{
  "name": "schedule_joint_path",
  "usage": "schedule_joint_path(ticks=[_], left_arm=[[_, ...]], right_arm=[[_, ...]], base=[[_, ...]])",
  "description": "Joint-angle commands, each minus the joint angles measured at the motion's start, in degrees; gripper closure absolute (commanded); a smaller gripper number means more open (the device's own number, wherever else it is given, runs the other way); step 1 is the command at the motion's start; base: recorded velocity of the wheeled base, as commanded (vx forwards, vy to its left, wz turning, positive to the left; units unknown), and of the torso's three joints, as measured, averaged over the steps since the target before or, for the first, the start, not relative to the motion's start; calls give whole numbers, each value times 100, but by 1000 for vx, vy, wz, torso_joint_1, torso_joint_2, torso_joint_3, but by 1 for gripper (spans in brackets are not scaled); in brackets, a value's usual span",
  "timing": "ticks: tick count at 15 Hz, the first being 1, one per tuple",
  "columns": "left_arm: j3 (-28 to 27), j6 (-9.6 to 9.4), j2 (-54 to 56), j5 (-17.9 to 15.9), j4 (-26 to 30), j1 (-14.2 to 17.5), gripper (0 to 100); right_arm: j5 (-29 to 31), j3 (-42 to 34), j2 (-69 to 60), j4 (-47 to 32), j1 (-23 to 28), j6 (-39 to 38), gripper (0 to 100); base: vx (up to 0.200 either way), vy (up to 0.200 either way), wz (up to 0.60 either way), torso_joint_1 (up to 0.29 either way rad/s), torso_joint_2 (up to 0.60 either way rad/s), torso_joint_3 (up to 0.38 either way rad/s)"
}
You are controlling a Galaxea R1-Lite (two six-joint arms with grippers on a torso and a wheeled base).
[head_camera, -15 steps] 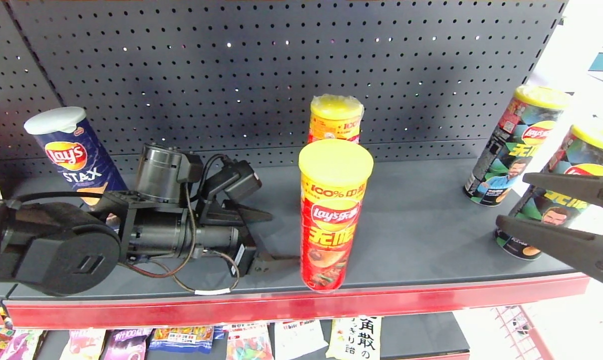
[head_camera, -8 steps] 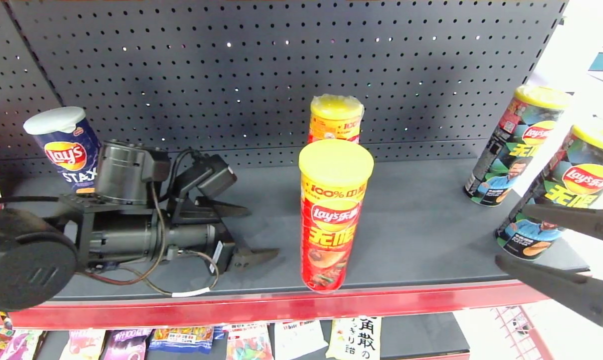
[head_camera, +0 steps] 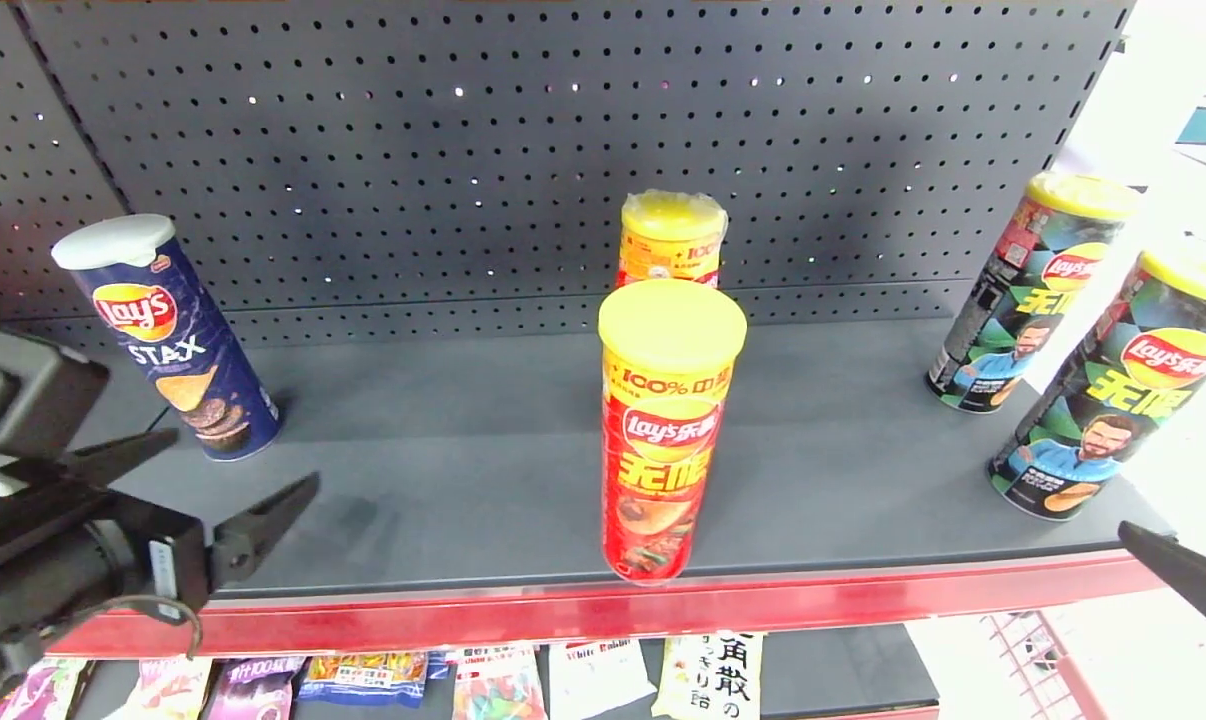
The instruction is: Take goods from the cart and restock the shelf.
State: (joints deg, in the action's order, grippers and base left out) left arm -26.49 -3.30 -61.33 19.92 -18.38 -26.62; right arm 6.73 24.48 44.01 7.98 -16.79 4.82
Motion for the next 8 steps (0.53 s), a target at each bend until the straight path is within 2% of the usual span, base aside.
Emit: schedule_joint_path(ticks=[1, 3, 5, 6, 8], left_arm=[[232, 225, 517, 803, -34, -9, 0], [250, 216, 491, 856, -25, -9, 0], [232, -162, 552, 847, -34, -1, 0], [232, -241, 578, 838, -34, -1, 0], [232, -241, 596, 829, -43, -1, 0]], right_arm=[[4, -57, -112, -16, 642, -68, 0], [-154, -207, -129, -7, 721, -77, 0], [-207, -286, -182, -16, 729, -60, 0], [-190, -286, -208, -16, 773, -60, 0], [-207, -365, -226, -25, 914, -51, 0]], base=[[0, 0, 0, 0, 0, 0], [0, 0, 0, 0, 0, 0], [0, 0, 0, 0, 0, 0], [0, 0, 0, 0, 0, 0], [0, 0, 0, 0, 0, 0]])
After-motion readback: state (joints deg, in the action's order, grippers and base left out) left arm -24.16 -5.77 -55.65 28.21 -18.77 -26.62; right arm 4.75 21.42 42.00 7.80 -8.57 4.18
